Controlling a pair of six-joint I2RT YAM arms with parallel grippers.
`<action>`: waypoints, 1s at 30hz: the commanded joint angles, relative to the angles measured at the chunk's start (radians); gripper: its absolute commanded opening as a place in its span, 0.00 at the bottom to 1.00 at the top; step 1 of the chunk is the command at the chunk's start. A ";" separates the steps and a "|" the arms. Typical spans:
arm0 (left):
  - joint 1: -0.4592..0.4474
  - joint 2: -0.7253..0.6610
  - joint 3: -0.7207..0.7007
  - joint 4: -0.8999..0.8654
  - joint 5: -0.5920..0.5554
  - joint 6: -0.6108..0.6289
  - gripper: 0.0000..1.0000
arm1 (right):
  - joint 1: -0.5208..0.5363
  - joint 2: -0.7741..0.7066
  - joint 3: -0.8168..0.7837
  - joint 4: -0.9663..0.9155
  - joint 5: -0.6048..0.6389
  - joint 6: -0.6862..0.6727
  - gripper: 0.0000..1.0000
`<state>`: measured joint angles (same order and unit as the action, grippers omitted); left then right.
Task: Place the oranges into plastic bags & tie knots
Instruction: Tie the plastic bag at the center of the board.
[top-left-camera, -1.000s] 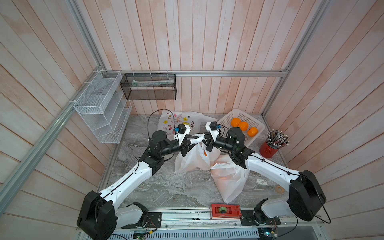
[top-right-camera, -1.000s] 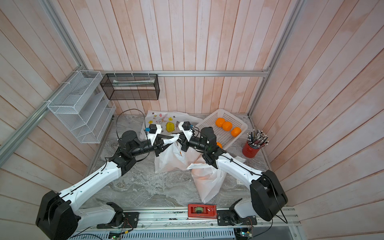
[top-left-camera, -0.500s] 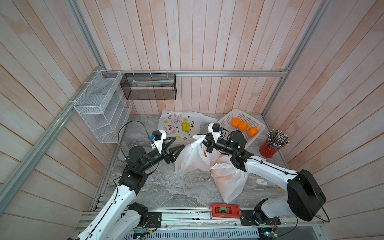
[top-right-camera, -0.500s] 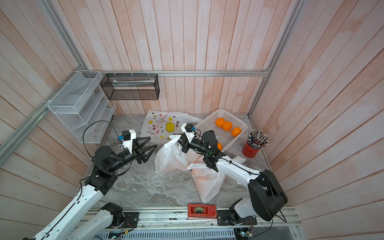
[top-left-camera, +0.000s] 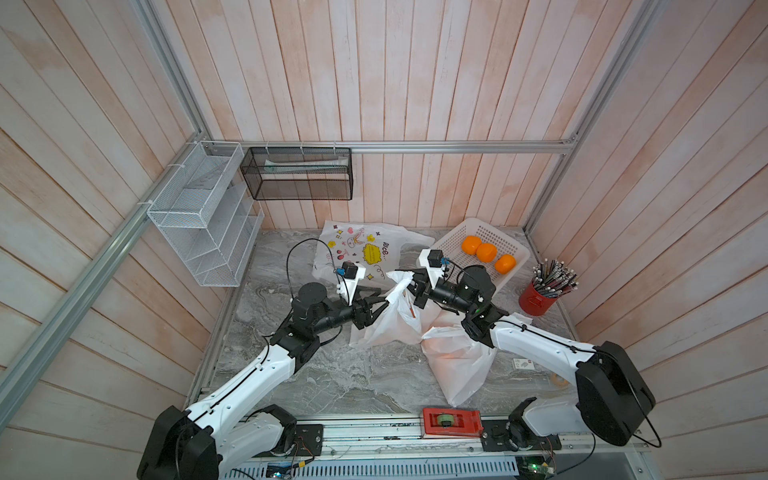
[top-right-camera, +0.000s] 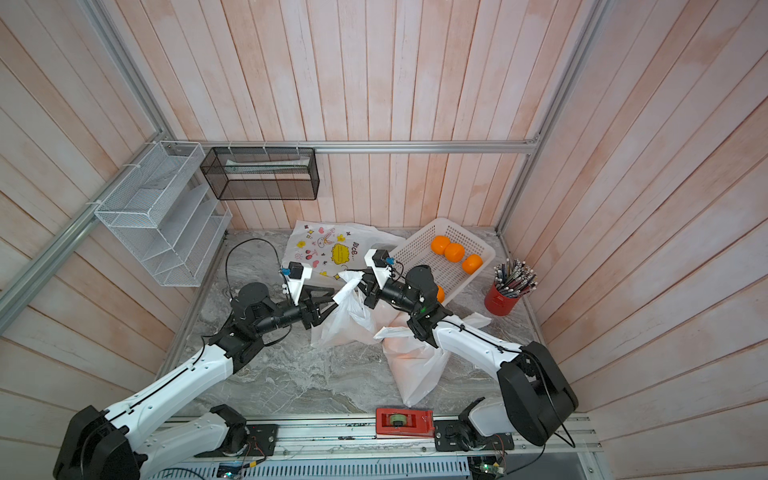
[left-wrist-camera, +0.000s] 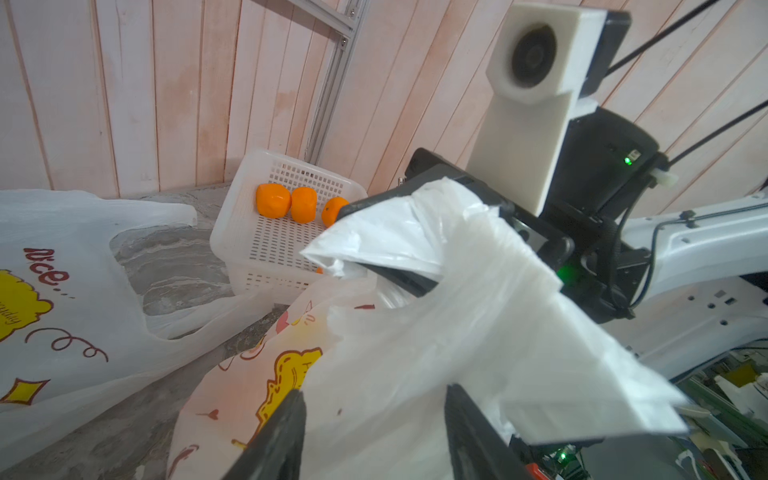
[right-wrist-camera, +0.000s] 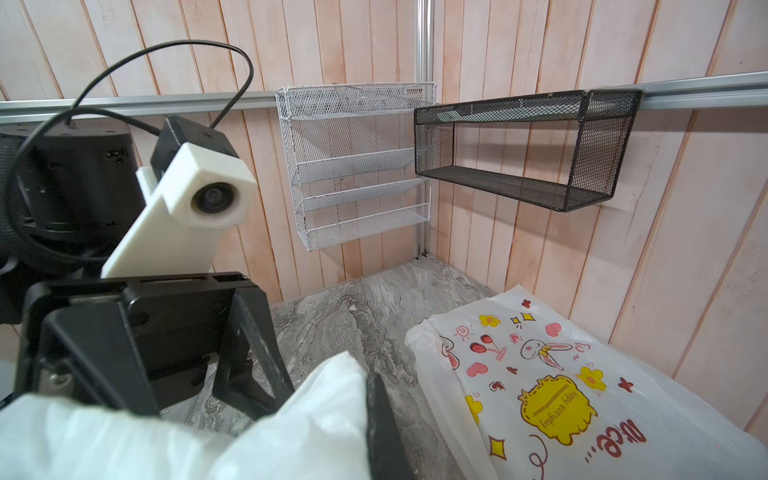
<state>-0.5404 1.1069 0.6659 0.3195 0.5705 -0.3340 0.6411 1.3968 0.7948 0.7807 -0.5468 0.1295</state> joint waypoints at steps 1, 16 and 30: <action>-0.048 0.053 -0.010 0.077 -0.061 -0.012 0.54 | 0.005 -0.021 -0.017 0.069 -0.007 0.029 0.02; -0.134 0.227 -0.051 0.330 -0.114 -0.120 0.47 | 0.013 -0.016 -0.096 0.276 -0.041 0.068 0.02; 0.064 -0.065 -0.206 0.257 -0.056 -0.189 0.69 | 0.016 -0.047 -0.170 0.408 -0.020 -0.021 0.02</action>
<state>-0.5167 1.1141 0.4900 0.6010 0.4942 -0.4892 0.6476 1.3758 0.6327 1.1294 -0.5728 0.1493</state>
